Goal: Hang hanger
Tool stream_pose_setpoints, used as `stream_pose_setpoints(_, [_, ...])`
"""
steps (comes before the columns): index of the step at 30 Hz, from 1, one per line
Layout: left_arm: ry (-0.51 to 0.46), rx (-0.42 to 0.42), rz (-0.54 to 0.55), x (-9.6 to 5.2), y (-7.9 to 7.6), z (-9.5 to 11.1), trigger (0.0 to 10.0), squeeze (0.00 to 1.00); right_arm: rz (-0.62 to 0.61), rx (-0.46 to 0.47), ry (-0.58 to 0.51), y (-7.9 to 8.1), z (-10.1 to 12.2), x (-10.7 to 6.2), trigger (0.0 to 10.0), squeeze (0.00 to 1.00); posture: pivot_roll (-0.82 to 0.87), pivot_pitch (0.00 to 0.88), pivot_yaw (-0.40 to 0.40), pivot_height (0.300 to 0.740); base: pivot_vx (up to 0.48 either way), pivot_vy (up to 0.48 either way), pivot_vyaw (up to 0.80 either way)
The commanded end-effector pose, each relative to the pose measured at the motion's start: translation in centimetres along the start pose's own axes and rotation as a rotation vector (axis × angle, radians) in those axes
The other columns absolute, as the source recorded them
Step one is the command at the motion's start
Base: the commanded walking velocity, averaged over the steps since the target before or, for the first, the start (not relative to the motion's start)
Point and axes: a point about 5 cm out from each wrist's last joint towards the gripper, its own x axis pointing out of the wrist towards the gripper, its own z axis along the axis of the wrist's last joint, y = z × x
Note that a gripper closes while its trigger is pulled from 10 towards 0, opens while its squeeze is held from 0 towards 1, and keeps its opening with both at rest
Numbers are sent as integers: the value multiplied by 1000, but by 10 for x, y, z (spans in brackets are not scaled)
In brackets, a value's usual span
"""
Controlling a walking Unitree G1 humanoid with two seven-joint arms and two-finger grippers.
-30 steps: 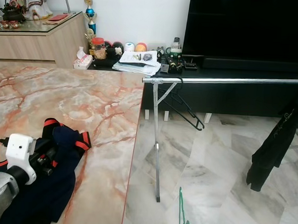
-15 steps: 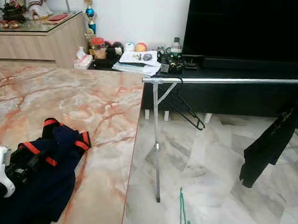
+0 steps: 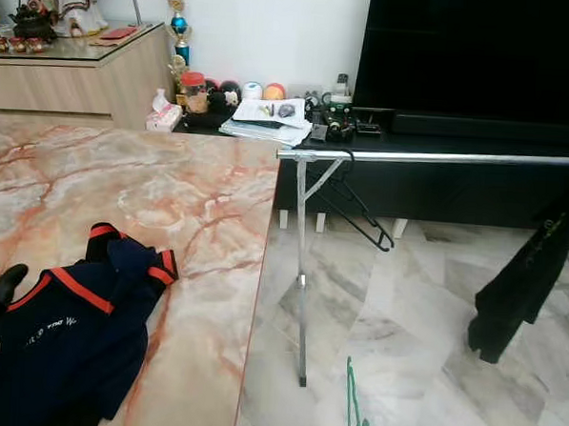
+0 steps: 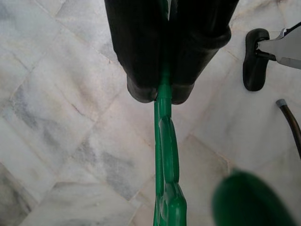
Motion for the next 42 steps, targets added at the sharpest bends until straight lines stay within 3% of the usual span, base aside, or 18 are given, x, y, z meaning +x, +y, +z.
stream_pose_setpoints(1, [-45,10,-57,4,-13,9,10000,0,6,-2,9,1,0,0,10000,0,191,0,23,740,0,0,0])
stream_pose_setpoints(4, [-71,34,-79,6,-21,12,10000,0,6,0,9,4,-1,0,10000,0,188,0,24,740,0,0,0])
stream_pose_setpoints(15, [-90,19,-86,6,-22,16,10000,0,10,1,8,9,2,1,10000,0,191,0,23,740,0,-390,0])
stream_pose_setpoints(26, [-98,14,-82,7,-22,17,10000,0,5,1,-39,5,32,7,10000,0,190,0,23,740,0,-465,0])
stream_pose_setpoints(38, [-99,13,-80,6,-22,18,10000,0,25,-2,-74,25,50,10,10000,0,190,0,24,740,0,-465,0])
stream_pose_setpoints(42, [-94,9,-88,7,-23,17,10000,0,29,-2,-74,31,42,9,10000,0,190,0,24,740,0,-465,0])
